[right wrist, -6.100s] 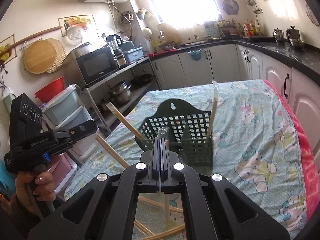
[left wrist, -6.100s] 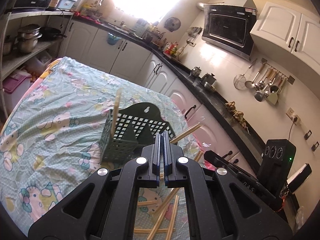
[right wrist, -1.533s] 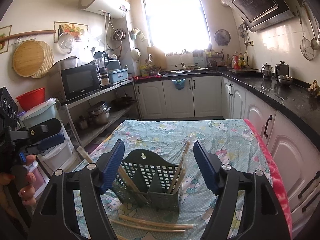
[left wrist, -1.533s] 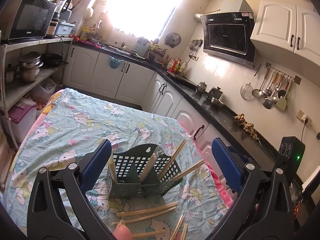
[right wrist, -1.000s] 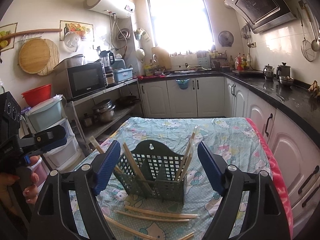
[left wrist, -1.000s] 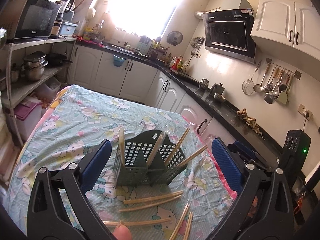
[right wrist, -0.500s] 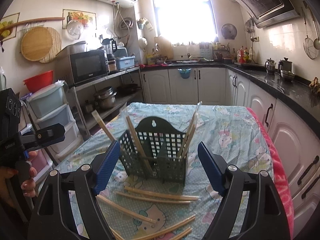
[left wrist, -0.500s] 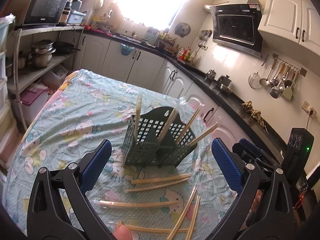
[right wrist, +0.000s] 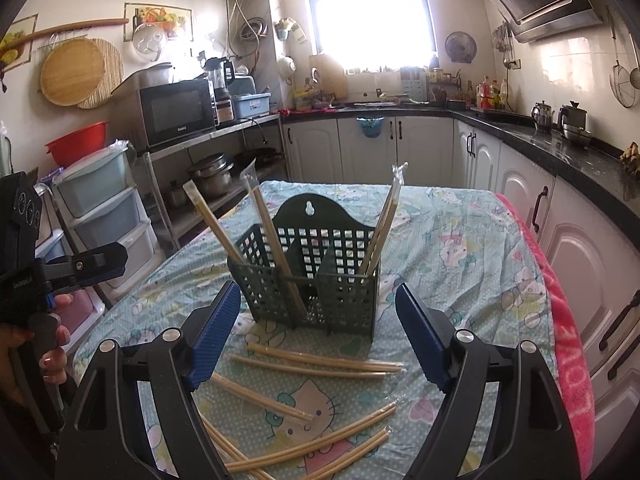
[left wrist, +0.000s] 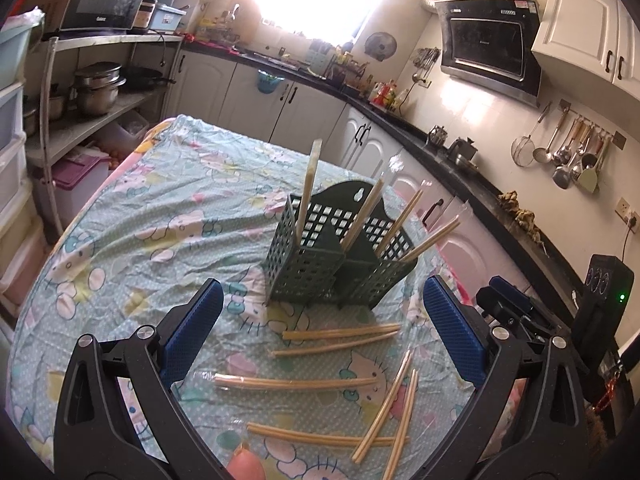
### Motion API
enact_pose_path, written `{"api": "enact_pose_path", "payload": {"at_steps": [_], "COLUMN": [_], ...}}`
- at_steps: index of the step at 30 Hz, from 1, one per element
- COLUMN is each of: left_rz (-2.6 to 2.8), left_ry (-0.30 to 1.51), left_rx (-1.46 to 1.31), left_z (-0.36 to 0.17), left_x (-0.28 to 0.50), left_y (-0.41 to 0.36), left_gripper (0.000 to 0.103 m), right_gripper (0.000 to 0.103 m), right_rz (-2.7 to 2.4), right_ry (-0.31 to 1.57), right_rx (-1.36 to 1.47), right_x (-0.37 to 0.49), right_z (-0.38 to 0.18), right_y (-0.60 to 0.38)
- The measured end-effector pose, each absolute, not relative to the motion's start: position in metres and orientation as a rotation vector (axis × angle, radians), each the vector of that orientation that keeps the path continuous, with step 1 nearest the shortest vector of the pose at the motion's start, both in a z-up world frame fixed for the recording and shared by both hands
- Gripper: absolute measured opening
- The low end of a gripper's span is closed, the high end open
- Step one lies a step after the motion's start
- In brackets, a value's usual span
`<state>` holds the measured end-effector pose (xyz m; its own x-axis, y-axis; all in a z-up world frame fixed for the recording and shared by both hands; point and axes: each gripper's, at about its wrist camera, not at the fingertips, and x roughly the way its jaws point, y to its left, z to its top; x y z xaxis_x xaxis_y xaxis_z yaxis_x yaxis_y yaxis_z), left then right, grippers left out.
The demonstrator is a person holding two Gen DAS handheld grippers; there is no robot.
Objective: Organize utensils
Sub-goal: 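Open both tools and withdraw them from the basket, then lower the open left tool toward the wrapped chopstick bundle on the cloth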
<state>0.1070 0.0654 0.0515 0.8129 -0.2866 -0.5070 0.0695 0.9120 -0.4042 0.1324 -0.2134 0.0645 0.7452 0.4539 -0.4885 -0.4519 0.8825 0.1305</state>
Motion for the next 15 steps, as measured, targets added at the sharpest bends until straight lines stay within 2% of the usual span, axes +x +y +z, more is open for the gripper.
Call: {"api": "enact_pose_path", "payload": {"at_steps": [15], "left_rz": [-0.146], "left_ry": [0.706], "left_rx": [-0.374], "left_z": [0.008], "left_x": [0.103], "left_y": [0.07], "left_gripper": [0.092], "right_gripper": [0.077], "right_rz": [0.474], "right_ry": [0.602], "right_rx": [-0.029], "right_x": [0.134], "right_z": [0.033], "right_y": [-0.211]}}
